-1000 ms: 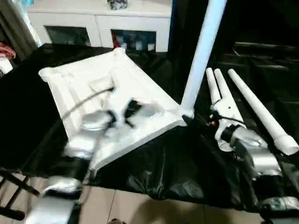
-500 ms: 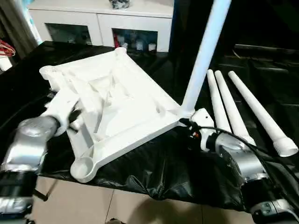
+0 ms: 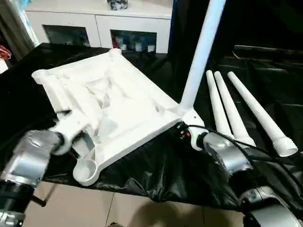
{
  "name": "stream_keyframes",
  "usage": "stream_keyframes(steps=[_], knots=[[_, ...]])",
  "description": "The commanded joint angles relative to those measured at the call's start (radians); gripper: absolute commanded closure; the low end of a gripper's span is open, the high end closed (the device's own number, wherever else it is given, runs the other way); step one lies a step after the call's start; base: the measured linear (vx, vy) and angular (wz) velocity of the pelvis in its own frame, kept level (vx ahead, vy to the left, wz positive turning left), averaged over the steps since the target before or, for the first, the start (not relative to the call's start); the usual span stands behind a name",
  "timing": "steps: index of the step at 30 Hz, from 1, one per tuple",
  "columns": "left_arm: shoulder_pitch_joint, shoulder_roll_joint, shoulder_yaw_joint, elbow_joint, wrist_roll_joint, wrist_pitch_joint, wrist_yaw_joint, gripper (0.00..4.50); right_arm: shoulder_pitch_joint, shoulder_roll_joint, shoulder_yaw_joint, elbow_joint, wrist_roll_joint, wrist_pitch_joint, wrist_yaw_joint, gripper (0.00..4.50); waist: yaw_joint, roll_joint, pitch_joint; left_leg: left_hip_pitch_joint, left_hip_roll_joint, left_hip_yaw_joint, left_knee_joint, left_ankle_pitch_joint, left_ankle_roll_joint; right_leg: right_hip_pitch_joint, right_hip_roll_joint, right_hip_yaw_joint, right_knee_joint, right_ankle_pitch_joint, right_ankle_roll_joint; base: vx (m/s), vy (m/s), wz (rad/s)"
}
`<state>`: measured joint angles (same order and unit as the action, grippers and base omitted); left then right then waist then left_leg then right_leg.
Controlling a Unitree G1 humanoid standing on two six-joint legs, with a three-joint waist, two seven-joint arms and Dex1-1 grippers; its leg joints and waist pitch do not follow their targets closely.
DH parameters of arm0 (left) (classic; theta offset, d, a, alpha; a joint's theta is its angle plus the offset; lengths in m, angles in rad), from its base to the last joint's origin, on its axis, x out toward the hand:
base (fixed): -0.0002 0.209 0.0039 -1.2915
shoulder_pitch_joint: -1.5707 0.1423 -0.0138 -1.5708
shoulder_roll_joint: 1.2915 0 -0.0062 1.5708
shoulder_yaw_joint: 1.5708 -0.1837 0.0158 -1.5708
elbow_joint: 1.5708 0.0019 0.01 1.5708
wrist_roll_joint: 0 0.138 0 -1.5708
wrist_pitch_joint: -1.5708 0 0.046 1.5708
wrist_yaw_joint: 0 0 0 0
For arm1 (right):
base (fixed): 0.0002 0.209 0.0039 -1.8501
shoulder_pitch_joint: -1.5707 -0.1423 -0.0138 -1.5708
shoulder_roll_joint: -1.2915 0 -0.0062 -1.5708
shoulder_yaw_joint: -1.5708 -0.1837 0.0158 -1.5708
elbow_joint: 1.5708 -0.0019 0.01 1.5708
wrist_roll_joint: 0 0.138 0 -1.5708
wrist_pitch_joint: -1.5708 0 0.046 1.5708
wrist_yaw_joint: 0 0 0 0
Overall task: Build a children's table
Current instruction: Rotate table base
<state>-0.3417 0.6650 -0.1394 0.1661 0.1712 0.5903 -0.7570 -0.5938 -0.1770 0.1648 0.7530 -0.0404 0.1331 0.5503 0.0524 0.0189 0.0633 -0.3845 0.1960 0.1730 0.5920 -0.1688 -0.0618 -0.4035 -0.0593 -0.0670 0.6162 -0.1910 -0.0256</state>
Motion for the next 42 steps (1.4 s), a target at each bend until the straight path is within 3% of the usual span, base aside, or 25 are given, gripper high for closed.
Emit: stream_keyframes(steps=[1, 3, 4, 8, 15, 23, 25, 28, 31, 32, 33, 34, 36, 38, 39, 41, 42], knots=[[0.011, 0.026, -0.034, -0.049, -0.024, 0.012, -0.070, 4.50, -0.037, 0.024, -0.003, 0.032, 0.004, -0.032, -0.020, 2.51, 0.006, 0.012, -0.072, 0.019, 0.032, -0.012, -0.067, -0.204, 0.009, 0.049, -0.080, 0.051, -0.064, -0.112, -0.243, 0.000, 0.000, 0.00], [0.022, 0.043, -0.057, -0.088, -0.048, 0.019, -0.136, 4.50, -0.060, 0.038, -0.009, 0.068, 0.002, -0.050, -0.036, 2.77, 0.005, 0.013, -0.073, 0.020, 0.033, -0.012, -0.067, -0.204, 0.008, 0.049, -0.081, 0.052, -0.061, -0.111, -0.248, 0.000, 0.000, 0.00], [0.029, 0.053, -0.071, -0.116, -0.064, 0.027, -0.174, 4.50, -0.071, 0.044, -0.010, 0.088, -0.002, -0.060, -0.043, 2.92, 0.003, 0.009, -0.072, 0.019, 0.034, -0.012, -0.068, -0.200, 0.008, 0.050, -0.080, 0.052, -0.061, -0.110, -0.250, 0.000, 0.000, 0.00], [0.050, 0.064, -0.121, -0.219, -0.147, 0.046, -0.308, 4.50, -0.100, 0.063, -0.015, 0.135, -0.006, -0.089, -0.059, 3.08, 0.006, 0.012, -0.072, 0.022, 0.033, -0.009, -0.067, -0.194, 0.004, 0.047, -0.076, 0.053, -0.057, -0.097, -0.255, 0.000, 0.000, 0.00], [0.027, -0.005, -0.178, -0.262, -0.173, 0.070, -0.322, 4.50, -0.116, 0.068, -0.013, 0.167, -0.008, -0.113, -0.056, 3.68, 0.003, 0.007, -0.074, 0.017, 0.030, -0.007, -0.064, -0.167, 0.009, 0.056, -0.076, 0.052, -0.054, -0.067, -0.252, 0.000, 0.000, 0.00], [-0.101, -0.182, -0.215, -0.095, -0.131, -0.017, -0.201, 4.50, -0.126, 0.074, -0.017, 0.206, -0.013, -0.144, -0.045, 4.41, 0.005, 0.010, -0.073, 0.022, 0.029, -0.007, -0.062, -0.217, -0.003, 0.053, -0.074, 0.052, -0.064, -0.131, -0.231, 0.000, 0.000, 0.00], [-0.112, -0.198, -0.214, -0.080, -0.133, -0.023, -0.193, 4.50, -0.125, 0.075, -0.016, 0.206, -0.013, -0.145, -0.043, 4.47, 0.006, 0.012, -0.077, 0.016, 0.029, -0.011, -0.061, -0.198, -0.002, 0.061, -0.078, 0.052, -0.058, -0.109, -0.234, 0.000, 0.000, 0.00], [-0.148, -0.234, -0.221, -0.016, -0.117, -0.055, -0.153, 4.50, -0.126, 0.075, -0.018, 0.210, -0.013, -0.152, -0.042, 4.47, 0.004, 0.019, -0.079, 0.016, 0.026, -0.010, -0.056, -0.176, 0.014, 0.059, -0.074, 0.050, -0.057, -0.065, -0.244, 0.000, 0.000, 0.00], [-0.183, -0.265, -0.221, 0.061, -0.096, -0.095, -0.108, 4.50, -0.128, 0.065, -0.026, 0.210, -0.010, -0.157, -0.051, 4.47, 0.003, 0.016, -0.079, 0.016, 0.027, -0.010, -0.055, -0.183, 0.018, 0.060, -0.074, 0.049, -0.058, -0.059, -0.248, 0.000, 0.000, 0.00], [-0.183, -0.265, -0.221, 0.061, -0.096, -0.095, -0.108, 4.50, -0.128, 0.065, -0.026, 0.210, -0.010, -0.157, -0.051, 4.47, 0.004, 0.021, -0.079, 0.016, 0.027, -0.011, -0.056, -0.188, 0.017, 0.060, -0.075, 0.049, -0.058, -0.066, -0.249, 0.000, 0.000, 0.00], [-0.191, -0.270, -0.221, 0.079, -0.092, -0.108, -0.102, 4.50, -0.126, 0.056, -0.032, 0.198, -0.007, -0.154, -0.052, 4.47, 0.002, 0.017, -0.079, 0.016, 0.027, -0.011, -0.056, -0.198, 0.015, 0.060, -0.074, 0.049, -0.060, -0.077, -0.249, 0.000, 0.000, 0.00], [-0.195, -0.270, -0.220, 0.084, -0.093, -0.115, -0.104, 4.50, -0.124, 0.046, -0.038, 0.182, -0.005, -0.146, -0.054, 4.47, 0.004, 0.024, -0.078, 0.019, 0.028, -0.011, -0.056, -0.213, 0.013, 0.058, -0.075, 0.049, -0.061, -0.096, -0.248, 0.000, 0.000, 0.00], [-0.189, -0.257, -0.208, 0.052, -0.108, -0.129, -0.120, 4.50, -0.118, 0.019, -0.064, 0.127, 0.011, -0.076, -0.068, 4.47, 0.003, 0.020, -0.078, 0.017, 0.029, -0.013, -0.057, -0.215, 0.010, 0.060, -0.073, 0.048, -0.060, -0.094, -0.249, 0.000, 0.000, 0.00], [-0.183, -0.256, -0.190, 0.029, -0.128, -0.115, -0.129, 4.17, -0.114, 0.006, -0.081, 0.096, 0.024, -0.046, -0.073, 4.50, 0.006, 0.017, -0.079, 0.018, 0.029, -0.011, -0.056, -0.197, 0.016, 0.061, -0.072, 0.049, -0.057, -0.075, -0.248, 0.000, 0.000, 0.00], [-0.171, -0.246, -0.162, -0.018, -0.163, -0.075, -0.154, 4.17, -0.110, -0.015, -0.115, 0.041, 0.058, 0.026, -0.065, 4.50, 0.008, 0.019, -0.078, 0.018, 0.030, -0.011, -0.055, -0.191, 0.017, 0.060, -0.073, 0.050, -0.057, -0.070, -0.249, 0.000, 0.000, 0.00], [-0.166, -0.241, -0.156, -0.034, -0.172, -0.068, -0.162, 4.04, -0.109, -0.021, -0.128, 0.023, 0.072, 0.051, -0.060, 4.50, 0.011, 0.018, -0.078, 0.019, 0.030, -0.010, -0.055, -0.179, 0.020, 0.060, -0.071, 0.050, -0.056, -0.063, -0.250, 0.000, 0.000, 0.00], [-0.152, -0.225, -0.146, -0.068, -0.175, -0.060, -0.163, 3.89, -0.107, -0.046, -0.153, -0.022, 0.093, 0.087, -0.056, 4.21, 0.010, 0.013, -0.077, 0.019, 0.029, -0.009, -0.055, -0.183, 0.020, 0.059, -0.069, 0.049, -0.057, -0.071, -0.247, 0.000, 0.000, 0.00]])
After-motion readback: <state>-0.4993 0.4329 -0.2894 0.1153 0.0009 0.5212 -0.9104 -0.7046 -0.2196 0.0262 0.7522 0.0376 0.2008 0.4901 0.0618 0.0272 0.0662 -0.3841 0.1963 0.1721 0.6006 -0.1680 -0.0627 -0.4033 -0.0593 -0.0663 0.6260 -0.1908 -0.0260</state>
